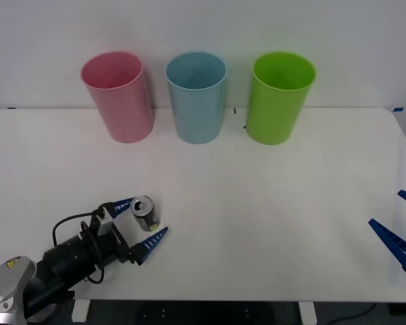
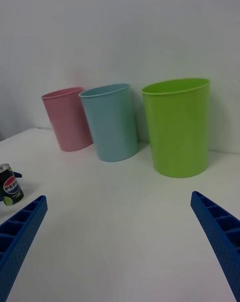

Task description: Grasp the object on the table and drop it into the matching bin: aluminum can to the light blue bin, PET bottle to the pink bin.

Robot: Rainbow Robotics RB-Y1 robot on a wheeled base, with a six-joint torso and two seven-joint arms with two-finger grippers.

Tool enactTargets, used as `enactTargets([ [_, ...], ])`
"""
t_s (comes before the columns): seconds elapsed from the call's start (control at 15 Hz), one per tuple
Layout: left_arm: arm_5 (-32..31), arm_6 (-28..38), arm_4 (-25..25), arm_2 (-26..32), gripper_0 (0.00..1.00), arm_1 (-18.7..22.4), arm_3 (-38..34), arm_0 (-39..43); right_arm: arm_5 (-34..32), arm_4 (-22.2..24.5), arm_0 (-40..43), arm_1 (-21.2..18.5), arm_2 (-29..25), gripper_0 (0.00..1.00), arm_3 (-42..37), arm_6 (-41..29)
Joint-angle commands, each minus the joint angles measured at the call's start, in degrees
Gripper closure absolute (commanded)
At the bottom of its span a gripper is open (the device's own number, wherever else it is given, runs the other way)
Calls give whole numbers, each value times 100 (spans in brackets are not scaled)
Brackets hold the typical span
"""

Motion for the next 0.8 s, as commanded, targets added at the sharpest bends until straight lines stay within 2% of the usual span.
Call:
enactTargets([
  [0.07, 47, -25, -241, 146, 0, -189, -1, -62, 0, 0, 0, 0, 0, 0, 0, 1],
  [0.47, 47, -42, -365, 242, 0, -268, -1, -88, 0, 0, 0, 0, 0, 0, 0, 1],
  [0.53, 47, -42, -356, 242, 67, -260, -1, -88, 0, 0, 0, 0, 0, 0, 0, 1],
  [0.6, 47, -60, -329, 242, 100, -268, -1, -88, 0, 0, 0, 0, 0, 0, 0, 1],
  [0.8, 38, -86, -321, 242, 100, -260, -1, -88, 0, 0, 0, 0, 0, 0, 0, 1],
])
